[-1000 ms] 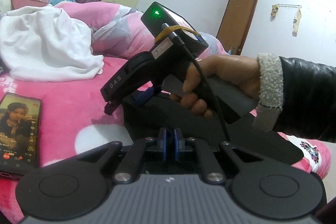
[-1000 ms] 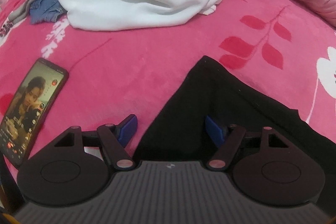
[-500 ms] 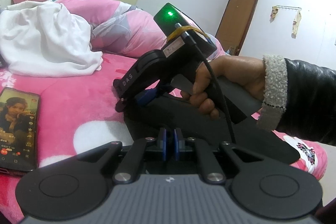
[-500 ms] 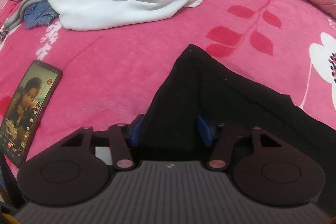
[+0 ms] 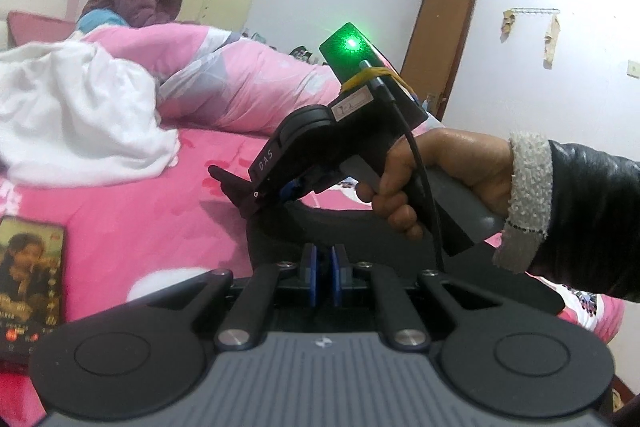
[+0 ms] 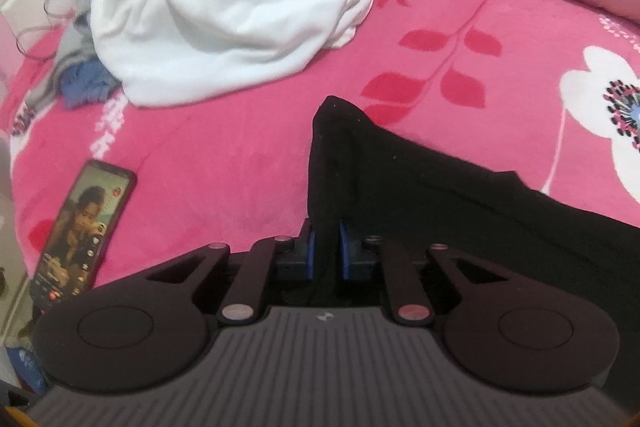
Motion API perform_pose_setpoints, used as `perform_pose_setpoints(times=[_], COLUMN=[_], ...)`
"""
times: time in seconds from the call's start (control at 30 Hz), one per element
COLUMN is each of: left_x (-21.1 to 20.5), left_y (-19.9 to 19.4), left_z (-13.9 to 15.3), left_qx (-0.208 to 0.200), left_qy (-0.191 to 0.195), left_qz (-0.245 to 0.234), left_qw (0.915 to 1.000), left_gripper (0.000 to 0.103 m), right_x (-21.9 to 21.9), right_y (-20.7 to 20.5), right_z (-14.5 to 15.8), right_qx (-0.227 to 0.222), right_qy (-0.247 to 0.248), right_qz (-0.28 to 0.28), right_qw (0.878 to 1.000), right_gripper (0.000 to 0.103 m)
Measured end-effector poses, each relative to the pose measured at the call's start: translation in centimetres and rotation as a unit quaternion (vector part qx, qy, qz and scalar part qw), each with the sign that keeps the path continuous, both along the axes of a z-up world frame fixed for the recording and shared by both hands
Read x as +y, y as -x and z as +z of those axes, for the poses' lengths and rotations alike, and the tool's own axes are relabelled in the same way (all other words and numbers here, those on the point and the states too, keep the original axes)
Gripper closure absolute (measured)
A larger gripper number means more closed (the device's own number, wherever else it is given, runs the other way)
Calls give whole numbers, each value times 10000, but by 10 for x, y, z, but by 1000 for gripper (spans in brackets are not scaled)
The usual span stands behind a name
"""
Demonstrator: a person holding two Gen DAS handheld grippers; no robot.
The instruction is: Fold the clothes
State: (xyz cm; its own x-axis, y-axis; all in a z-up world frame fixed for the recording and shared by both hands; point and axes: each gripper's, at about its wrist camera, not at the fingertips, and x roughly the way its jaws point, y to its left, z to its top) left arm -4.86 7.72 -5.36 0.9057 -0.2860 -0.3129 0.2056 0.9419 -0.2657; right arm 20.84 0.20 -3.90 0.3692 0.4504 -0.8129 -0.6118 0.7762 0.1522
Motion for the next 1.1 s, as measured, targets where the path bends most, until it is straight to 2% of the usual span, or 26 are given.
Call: perform_pose_setpoints(times=[0.23,0.5,0.67,0.8,1.1], left_x=[-28,-73,-110,-142,-210], left_y=[-7,-22,-44,-67,-105], left_z=[14,27,29,26,6], left_qx=[-54,-86,55,239,613], left_qy=[-267,-671,-671,-693,-882], left_qz=[-204,-621,-1068,-1509,-2376], left_qw=[9994,9958,9920,9858,9654], left_gripper=[95,94,95,95,95], right_x=[-36,-115,-164,-205,-300], right_y=[1,-6,-10,-14,-26], right_z=[14,15,16,15,-30], right_qx=[-135,-207,-252,-279,-18], right_qy=[-415,-975,-1322,-1583,-1993], right_qz=[-139,-549,-803,-1026,-1675], right_qw=[9990,9935,9876,9817,9655], right_gripper=[94,95,95,95,97])
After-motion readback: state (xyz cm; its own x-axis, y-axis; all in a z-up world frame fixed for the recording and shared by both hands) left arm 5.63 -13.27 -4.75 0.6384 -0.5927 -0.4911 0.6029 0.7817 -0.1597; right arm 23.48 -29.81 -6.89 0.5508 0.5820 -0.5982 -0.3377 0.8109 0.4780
